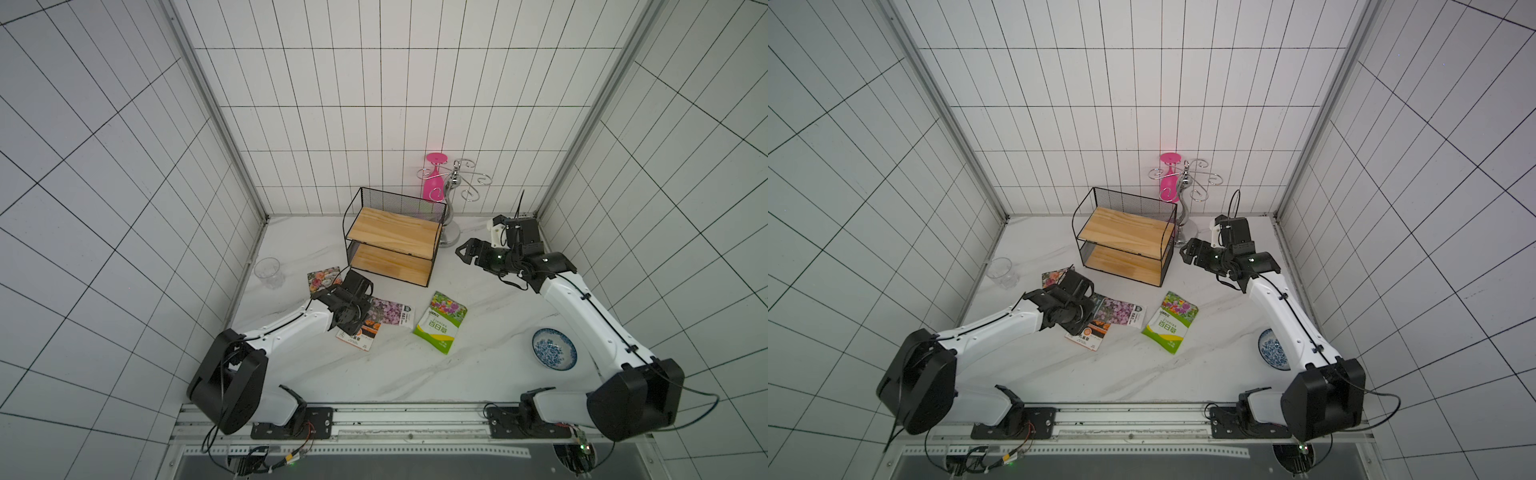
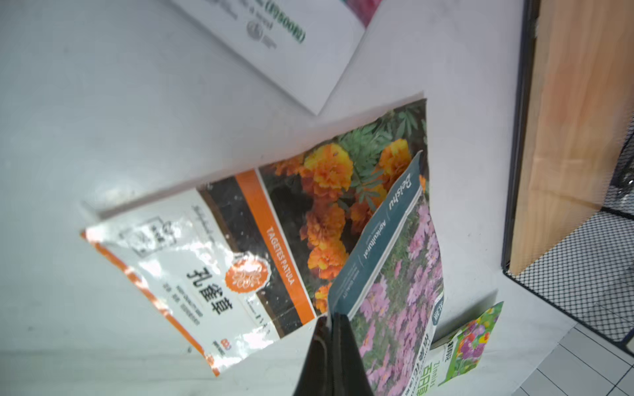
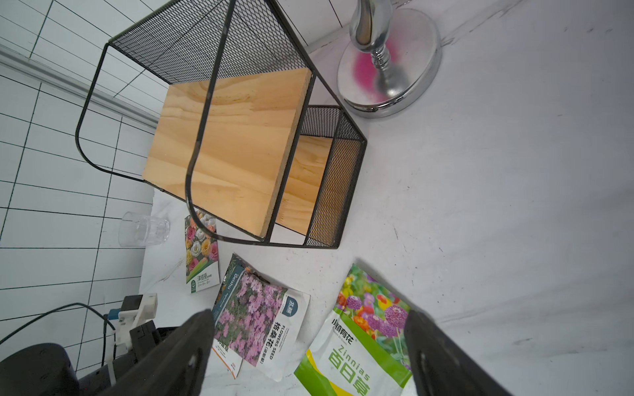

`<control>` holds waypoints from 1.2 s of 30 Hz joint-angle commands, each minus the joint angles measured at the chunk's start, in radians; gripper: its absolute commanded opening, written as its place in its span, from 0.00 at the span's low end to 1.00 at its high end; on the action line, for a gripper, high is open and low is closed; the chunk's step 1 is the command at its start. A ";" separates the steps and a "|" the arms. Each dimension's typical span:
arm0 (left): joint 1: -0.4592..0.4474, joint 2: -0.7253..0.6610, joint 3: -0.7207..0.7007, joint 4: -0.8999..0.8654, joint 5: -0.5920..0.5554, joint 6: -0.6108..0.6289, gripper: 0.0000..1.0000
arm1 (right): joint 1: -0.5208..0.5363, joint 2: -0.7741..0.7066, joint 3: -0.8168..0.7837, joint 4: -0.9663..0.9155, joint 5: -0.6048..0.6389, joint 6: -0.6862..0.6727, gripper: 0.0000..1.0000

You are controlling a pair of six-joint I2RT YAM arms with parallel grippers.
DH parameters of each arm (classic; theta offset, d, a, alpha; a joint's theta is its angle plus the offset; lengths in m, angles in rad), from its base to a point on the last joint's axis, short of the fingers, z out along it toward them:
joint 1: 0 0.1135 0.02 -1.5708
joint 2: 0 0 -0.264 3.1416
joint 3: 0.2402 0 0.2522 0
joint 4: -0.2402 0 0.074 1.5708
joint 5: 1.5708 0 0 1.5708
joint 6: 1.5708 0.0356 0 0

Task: Take the seed bag off the shelf
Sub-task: Place the seed packet at the center of the board, then adjust the seed packet at the center of the board.

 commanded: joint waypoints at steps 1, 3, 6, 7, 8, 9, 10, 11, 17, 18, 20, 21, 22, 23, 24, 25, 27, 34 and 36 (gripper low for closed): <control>-0.073 0.026 0.026 -0.096 -0.067 -0.169 0.00 | 0.004 -0.008 0.008 -0.032 0.018 -0.018 0.91; -0.108 0.054 0.036 -0.088 -0.076 -0.224 0.00 | 0.004 -0.008 0.005 -0.037 0.018 -0.017 0.91; -0.119 0.094 0.062 -0.083 -0.059 -0.239 0.00 | 0.004 -0.015 0.001 -0.045 0.021 -0.016 0.91; -0.120 0.101 0.076 -0.092 -0.055 -0.233 0.02 | 0.004 -0.017 0.000 -0.049 0.023 -0.016 0.91; -0.120 0.103 0.083 -0.097 -0.054 -0.228 0.05 | 0.004 -0.020 -0.002 -0.053 0.024 -0.016 0.91; -0.121 0.102 0.087 -0.098 -0.046 -0.225 0.10 | 0.004 -0.023 -0.003 -0.057 0.025 -0.018 0.91; -0.122 0.098 0.089 -0.095 -0.036 -0.222 0.15 | 0.004 -0.026 -0.005 -0.059 0.026 -0.019 0.91; -0.121 0.097 0.090 -0.093 -0.022 -0.220 0.20 | 0.004 -0.028 -0.010 -0.061 0.025 -0.019 0.91; -0.120 0.036 0.127 -0.192 0.009 -0.160 0.42 | 0.004 -0.046 -0.047 -0.131 0.024 -0.031 0.91; -0.114 0.012 0.130 -0.225 0.000 -0.138 0.43 | 0.004 -0.058 -0.058 -0.146 0.024 -0.039 0.91; -0.082 -0.039 0.141 -0.282 -0.019 -0.084 0.43 | 0.004 -0.087 -0.080 -0.179 0.024 -0.058 0.91; -0.060 -0.064 0.149 -0.309 -0.036 -0.048 0.43 | 0.005 -0.103 -0.093 -0.186 0.023 -0.070 0.91; -0.033 -0.081 0.154 -0.319 -0.043 -0.008 0.43 | 0.007 -0.117 -0.102 -0.226 0.020 -0.084 0.91; 0.003 -0.099 0.155 -0.314 -0.044 0.045 0.42 | 0.008 -0.131 -0.116 -0.252 0.018 -0.100 0.91; 0.042 -0.109 0.152 -0.287 -0.045 0.103 0.42 | 0.014 -0.143 -0.128 -0.275 0.018 -0.116 0.91; 0.076 -0.108 0.153 -0.281 -0.045 0.138 0.42 | 0.021 -0.152 -0.138 -0.294 0.016 -0.130 0.91; 0.152 -0.082 0.155 -0.242 -0.027 0.217 0.43 | 0.041 -0.165 -0.158 -0.324 0.018 -0.152 0.91; 0.209 0.136 0.263 -0.167 0.018 0.372 0.43 | 0.117 -0.138 -0.164 -0.377 0.008 -0.196 0.91; 0.203 0.210 0.294 -0.143 0.039 0.415 0.43 | 0.149 -0.116 -0.154 -0.387 0.016 -0.206 0.90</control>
